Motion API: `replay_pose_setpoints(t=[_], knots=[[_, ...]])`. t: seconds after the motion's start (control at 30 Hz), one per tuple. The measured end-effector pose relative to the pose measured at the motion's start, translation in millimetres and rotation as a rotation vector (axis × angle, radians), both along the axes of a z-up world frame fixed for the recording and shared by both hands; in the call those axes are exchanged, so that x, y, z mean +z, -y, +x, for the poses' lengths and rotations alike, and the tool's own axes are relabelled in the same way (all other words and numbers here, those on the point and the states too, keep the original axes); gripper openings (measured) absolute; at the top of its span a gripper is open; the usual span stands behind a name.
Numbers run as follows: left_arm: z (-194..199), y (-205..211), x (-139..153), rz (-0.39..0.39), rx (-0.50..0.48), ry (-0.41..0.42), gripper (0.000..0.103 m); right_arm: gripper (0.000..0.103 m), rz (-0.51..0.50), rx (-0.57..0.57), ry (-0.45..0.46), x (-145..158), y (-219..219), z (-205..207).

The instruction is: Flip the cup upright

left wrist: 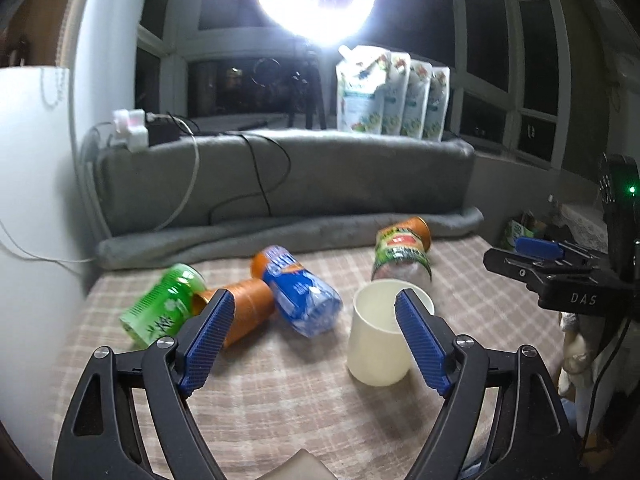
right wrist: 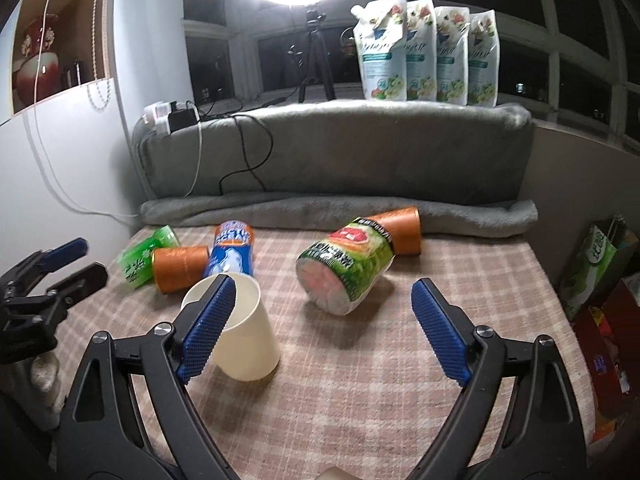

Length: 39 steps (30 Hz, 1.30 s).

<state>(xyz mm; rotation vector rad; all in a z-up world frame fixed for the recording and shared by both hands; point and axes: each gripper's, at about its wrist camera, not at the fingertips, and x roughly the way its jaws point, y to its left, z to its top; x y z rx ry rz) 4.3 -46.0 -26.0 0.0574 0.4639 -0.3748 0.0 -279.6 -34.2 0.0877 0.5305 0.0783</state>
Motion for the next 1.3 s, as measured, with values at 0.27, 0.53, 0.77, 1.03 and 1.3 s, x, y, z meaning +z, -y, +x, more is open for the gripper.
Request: replay_pose_setpoints(t=[0.27,0.53,0.77,1.03,1.3], knots=[[-7.1,-9.0,17.8,-0.034,0.104,0.079,0.084,0.103,-0.069,-0.119,0.114,14.2,2.3,-6.3],[-5.9,-11.2,22.0,-0.059,0.151,0.083,0.085,0.103,-0.086,-0.167,0.160,21.7,1.5,-6.1],[-6.3,-13.7,23.5,-0.072,0.155,0.078,0.085,0.103,-0.082,-0.166,0.159,22.2,1.7,-5.5],[-8.3,-15.3,26.3,-0.092,0.147,0.080,0.085,0.103,-0.081,-0.171,0.165,23.1,3.0,-3.9],[-11.1,-14.1,30.7,-0.094,0.140,0.098,0.085,0.103,-0.083,-0.177,0.171,23.2,3.0,-5.4]])
